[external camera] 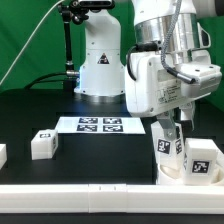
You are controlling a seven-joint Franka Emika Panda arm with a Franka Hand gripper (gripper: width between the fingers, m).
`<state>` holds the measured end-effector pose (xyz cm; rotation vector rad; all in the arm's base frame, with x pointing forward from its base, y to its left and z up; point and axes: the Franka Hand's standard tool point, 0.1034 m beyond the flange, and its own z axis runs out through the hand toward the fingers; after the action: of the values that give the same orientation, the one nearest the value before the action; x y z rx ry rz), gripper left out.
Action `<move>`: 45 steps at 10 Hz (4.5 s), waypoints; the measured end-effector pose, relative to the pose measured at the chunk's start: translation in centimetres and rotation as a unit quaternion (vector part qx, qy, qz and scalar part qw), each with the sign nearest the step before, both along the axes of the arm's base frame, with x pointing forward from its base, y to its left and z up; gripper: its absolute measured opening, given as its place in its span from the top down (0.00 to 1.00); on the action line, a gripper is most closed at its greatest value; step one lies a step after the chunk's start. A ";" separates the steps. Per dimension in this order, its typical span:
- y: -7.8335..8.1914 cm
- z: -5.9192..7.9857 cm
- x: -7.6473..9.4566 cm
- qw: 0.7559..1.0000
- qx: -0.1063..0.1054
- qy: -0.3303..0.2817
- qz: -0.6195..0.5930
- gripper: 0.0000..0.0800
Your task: Assemble stool
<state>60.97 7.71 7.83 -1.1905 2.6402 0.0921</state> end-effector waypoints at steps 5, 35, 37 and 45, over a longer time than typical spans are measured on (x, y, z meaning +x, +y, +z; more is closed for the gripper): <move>0.0 -0.1 -0.1 1.000 0.011 -0.003 -0.016 0.57; -13.1 0.9 -1.5 0.682 -0.110 -0.055 0.721 0.19; -13.2 0.9 -1.5 0.624 -0.116 -0.065 0.770 0.19; -20.2 -1.0 -4.1 0.530 -0.129 -0.053 0.837 0.19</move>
Offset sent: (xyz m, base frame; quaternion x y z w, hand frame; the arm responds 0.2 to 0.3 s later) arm -0.0007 -0.0035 -0.0001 -0.0161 -0.0066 0.1640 0.9863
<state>56.85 -12.50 6.84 -3.0451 0.4171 -0.0599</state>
